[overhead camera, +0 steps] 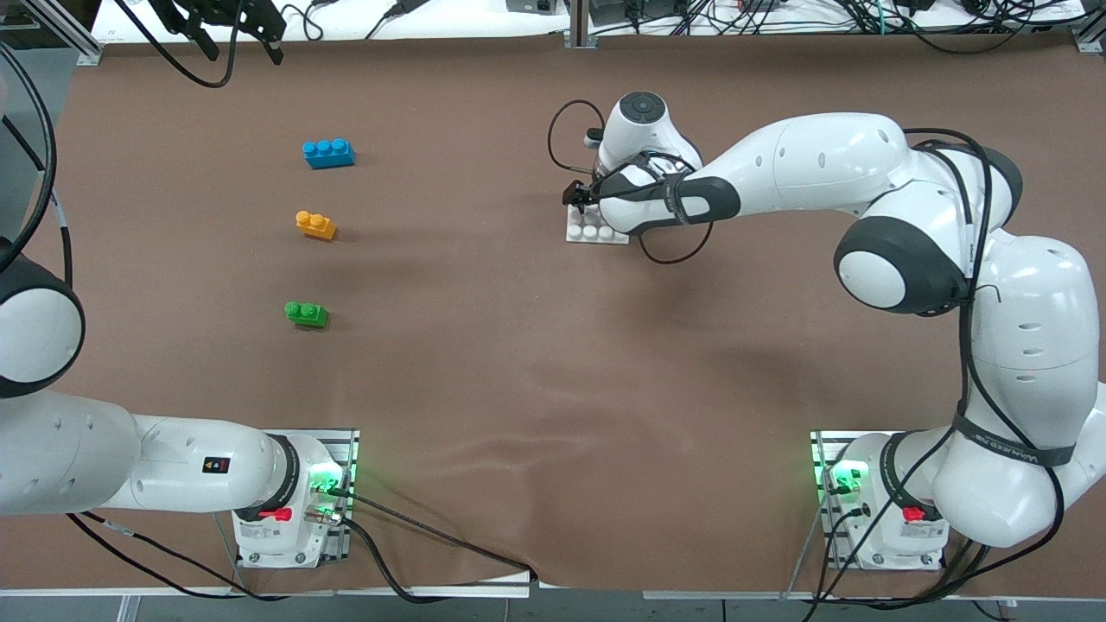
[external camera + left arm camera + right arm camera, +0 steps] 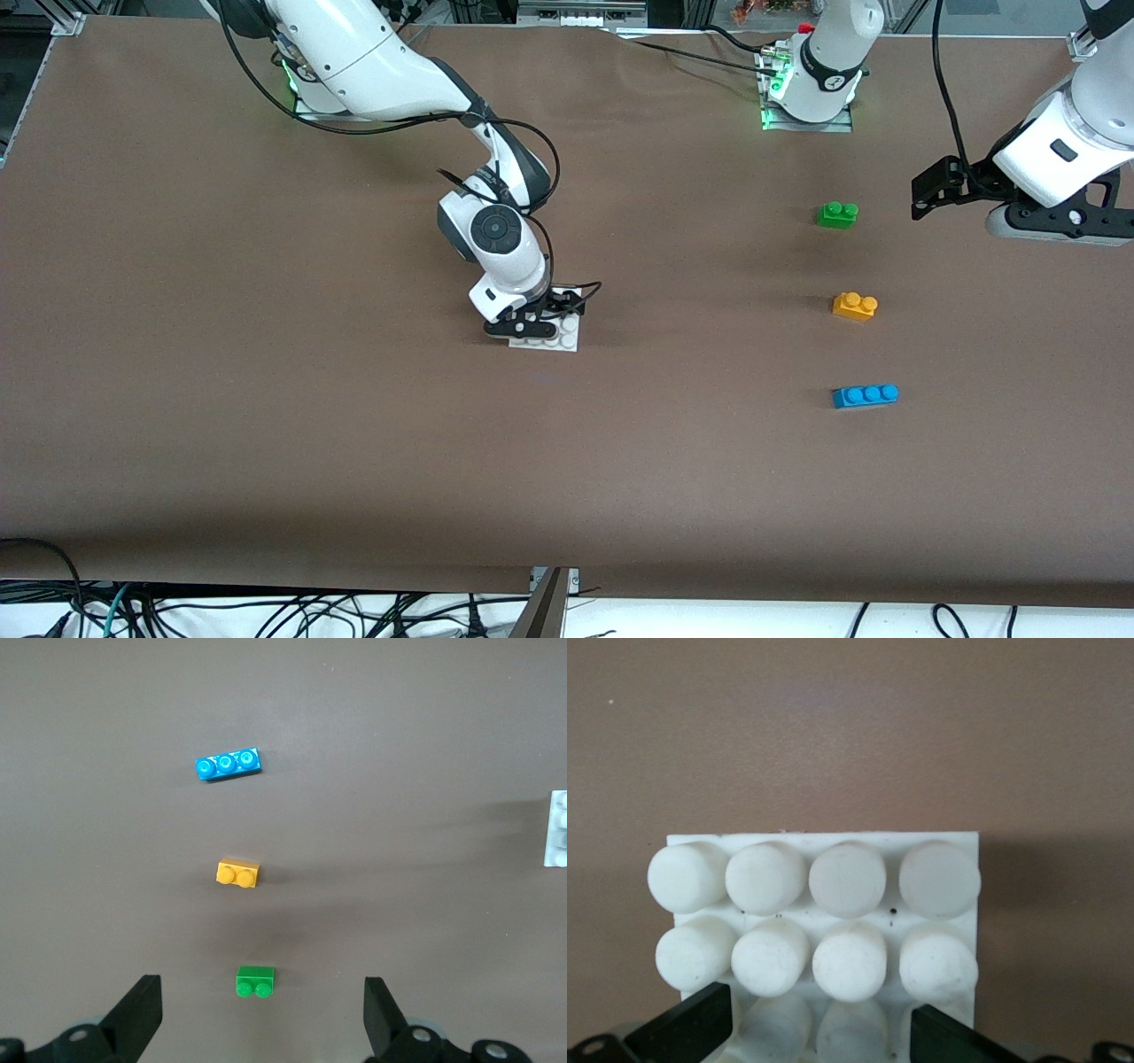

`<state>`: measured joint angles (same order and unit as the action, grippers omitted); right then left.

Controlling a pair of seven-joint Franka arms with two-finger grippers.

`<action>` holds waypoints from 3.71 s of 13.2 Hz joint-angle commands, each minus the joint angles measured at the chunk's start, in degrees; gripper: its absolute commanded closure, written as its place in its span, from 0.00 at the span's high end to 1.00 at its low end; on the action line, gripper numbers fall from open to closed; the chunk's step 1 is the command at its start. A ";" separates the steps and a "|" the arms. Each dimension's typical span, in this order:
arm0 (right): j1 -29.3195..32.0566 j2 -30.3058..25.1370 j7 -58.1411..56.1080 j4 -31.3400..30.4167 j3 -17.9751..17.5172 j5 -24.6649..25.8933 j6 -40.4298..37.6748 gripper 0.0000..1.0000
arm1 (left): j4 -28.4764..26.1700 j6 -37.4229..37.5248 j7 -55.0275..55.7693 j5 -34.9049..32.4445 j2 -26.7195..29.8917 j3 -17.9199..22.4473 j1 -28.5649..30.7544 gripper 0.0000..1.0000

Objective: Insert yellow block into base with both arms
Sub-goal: 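Slide the white base plate with the right gripper toward the table middle, then release the base plate while the left gripper reaches the yellow brick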

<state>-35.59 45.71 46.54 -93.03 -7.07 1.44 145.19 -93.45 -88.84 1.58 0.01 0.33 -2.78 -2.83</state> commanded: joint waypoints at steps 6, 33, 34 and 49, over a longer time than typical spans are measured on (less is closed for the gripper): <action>-2.73 4.03 0.92 5.05 -0.13 -0.56 0.54 1.00 | 0.99 1.04 -0.08 -1.33 -2.00 -0.12 0.19 1.00; -4.23 2.64 -1.63 8.30 0.39 0.50 -0.25 1.00 | -29.66 -36.11 -2.10 -1.42 -5.51 3.75 2.66 1.00; -4.14 1.76 -2.24 8.30 0.48 0.50 -0.86 1.00 | -32.03 -39.80 -2.97 -1.42 -5.87 3.83 2.74 1.00; 12.29 -13.80 -29.83 8.21 5.30 0.58 -19.57 1.00 | -36.01 -51.17 -18.45 -0.45 -17.65 5.33 4.77 1.00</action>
<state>-24.47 34.72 18.69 -84.10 -3.21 1.65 128.86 -129.48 -139.58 -15.74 -0.09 -17.24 2.63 1.49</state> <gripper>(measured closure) 0.000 0.000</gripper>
